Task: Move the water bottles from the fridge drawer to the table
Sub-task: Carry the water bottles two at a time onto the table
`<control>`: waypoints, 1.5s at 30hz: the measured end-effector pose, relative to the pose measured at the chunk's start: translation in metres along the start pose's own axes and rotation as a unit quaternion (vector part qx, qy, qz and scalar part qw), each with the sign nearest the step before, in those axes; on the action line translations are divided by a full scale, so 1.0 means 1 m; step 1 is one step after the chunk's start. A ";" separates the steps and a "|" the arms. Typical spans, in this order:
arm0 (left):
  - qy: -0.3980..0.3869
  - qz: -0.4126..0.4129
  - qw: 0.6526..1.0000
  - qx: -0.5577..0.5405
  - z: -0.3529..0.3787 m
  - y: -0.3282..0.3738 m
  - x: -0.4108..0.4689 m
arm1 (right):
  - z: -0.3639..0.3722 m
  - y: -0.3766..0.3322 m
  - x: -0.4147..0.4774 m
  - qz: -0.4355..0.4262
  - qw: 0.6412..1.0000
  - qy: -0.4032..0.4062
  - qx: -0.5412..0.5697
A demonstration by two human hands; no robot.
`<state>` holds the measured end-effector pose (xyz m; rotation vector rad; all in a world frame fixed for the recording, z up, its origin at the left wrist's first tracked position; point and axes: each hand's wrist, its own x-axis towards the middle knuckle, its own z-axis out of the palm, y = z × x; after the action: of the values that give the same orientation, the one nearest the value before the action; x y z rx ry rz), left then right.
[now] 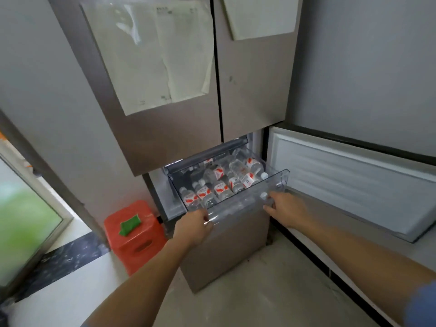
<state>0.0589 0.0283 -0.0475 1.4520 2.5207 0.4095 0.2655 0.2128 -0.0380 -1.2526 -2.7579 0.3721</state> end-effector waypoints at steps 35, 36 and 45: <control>-0.022 -0.204 0.979 0.018 0.095 -0.049 0.272 | 0.070 0.072 0.287 0.090 0.982 -0.153 0.065; -0.015 -0.210 0.977 -0.025 0.092 -0.043 0.270 | 0.067 0.071 0.286 0.098 0.982 -0.131 0.091; 0.029 -0.250 0.961 -0.111 0.069 0.004 0.279 | 0.023 0.073 0.275 0.054 0.990 -0.027 0.129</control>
<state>-0.0543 0.2815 -0.1217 0.6965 2.6562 0.6194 0.1329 0.4614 -0.0838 -1.3436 -2.5849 0.7548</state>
